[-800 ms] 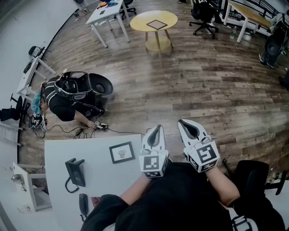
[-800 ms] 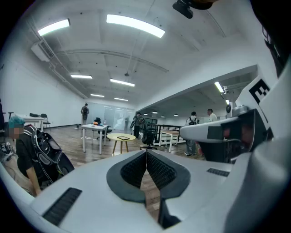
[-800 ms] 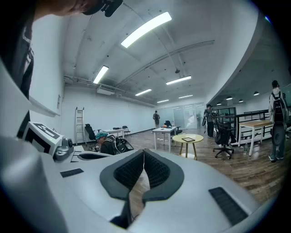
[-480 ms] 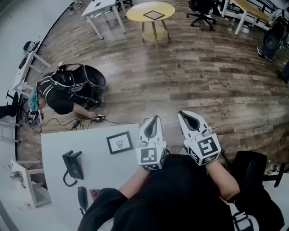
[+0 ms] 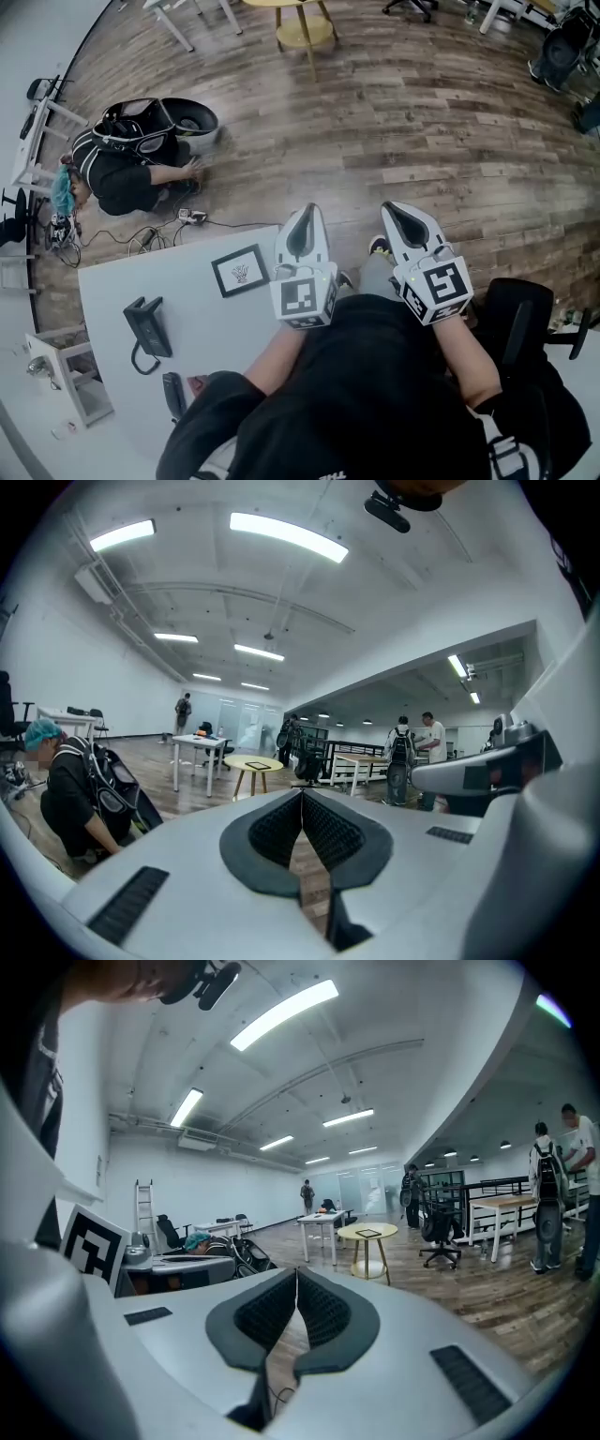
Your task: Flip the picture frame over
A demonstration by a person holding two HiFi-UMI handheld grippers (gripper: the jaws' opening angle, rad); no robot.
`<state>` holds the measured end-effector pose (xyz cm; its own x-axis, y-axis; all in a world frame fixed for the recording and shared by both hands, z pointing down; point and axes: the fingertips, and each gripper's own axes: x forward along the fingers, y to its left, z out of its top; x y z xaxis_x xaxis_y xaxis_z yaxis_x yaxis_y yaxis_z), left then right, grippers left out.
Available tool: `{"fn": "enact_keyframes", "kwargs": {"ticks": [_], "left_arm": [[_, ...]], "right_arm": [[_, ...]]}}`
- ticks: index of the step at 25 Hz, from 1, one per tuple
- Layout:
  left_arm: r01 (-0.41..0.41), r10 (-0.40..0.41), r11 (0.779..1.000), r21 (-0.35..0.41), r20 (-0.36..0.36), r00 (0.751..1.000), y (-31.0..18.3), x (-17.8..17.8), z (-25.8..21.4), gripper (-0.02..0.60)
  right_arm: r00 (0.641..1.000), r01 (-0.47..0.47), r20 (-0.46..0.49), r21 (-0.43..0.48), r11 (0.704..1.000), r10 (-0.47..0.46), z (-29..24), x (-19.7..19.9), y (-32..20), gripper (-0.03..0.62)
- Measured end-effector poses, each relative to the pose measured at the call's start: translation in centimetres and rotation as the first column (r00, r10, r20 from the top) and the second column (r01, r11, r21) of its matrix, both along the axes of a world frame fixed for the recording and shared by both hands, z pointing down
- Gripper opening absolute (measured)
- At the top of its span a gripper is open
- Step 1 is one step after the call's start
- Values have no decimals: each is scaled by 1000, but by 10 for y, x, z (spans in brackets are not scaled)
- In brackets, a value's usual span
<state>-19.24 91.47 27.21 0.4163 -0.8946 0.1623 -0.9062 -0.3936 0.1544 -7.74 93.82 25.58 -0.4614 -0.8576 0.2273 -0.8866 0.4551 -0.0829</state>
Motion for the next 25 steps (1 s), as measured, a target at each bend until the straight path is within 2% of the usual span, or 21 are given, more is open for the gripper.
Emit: {"fn": "enact_keyframes", "kwargs": {"ticks": [5, 10, 17, 25], "left_arm": [[-11, 11, 1000, 4, 17, 1000, -20, 10, 2, 23], [-6, 7, 1000, -7, 34, 999, -59, 20, 5, 23], [-2, 1, 1000, 10, 65, 998, -143, 46, 3, 23], [13, -15, 1000, 16, 98, 995, -240, 95, -13, 23]], "right_arm": [[1000, -19, 6, -22, 1000, 19, 10, 17, -14, 20], [1000, -3, 24, -36, 999, 4, 17, 27, -55, 20], [998, 13, 60, -24, 1000, -12, 19, 56, -147, 20], [993, 47, 107, -14, 999, -46, 5, 106, -254, 20]]}}
